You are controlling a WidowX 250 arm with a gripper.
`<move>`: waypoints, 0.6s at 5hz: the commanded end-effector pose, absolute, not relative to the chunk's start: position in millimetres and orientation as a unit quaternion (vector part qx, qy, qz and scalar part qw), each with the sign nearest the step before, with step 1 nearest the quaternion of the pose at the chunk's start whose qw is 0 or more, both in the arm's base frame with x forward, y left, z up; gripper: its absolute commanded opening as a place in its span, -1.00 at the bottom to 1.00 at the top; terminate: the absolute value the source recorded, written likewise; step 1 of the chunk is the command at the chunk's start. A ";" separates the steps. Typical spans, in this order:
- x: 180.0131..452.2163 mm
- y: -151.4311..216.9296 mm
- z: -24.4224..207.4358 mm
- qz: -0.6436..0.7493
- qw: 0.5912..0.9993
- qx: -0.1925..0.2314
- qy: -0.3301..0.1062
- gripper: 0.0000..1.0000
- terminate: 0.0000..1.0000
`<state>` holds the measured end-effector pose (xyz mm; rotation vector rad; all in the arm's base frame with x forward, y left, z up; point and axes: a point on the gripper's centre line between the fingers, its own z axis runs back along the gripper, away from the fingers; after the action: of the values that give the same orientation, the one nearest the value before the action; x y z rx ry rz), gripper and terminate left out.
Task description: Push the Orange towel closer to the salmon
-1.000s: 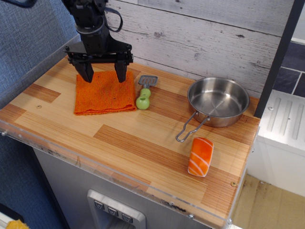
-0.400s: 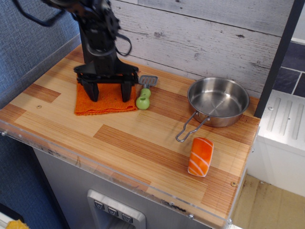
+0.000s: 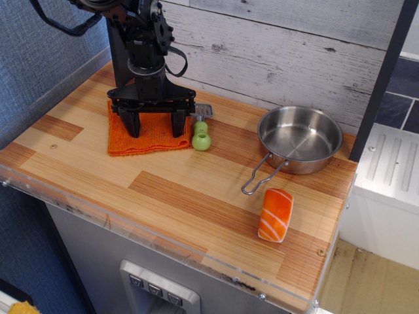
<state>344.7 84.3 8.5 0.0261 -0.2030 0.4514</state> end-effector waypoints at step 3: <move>313.8 20.9 13.8 0.206 0.974 0.001 -0.092 1.00 -1.00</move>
<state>314.3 21.6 6.2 0.0073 -0.1630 0.4187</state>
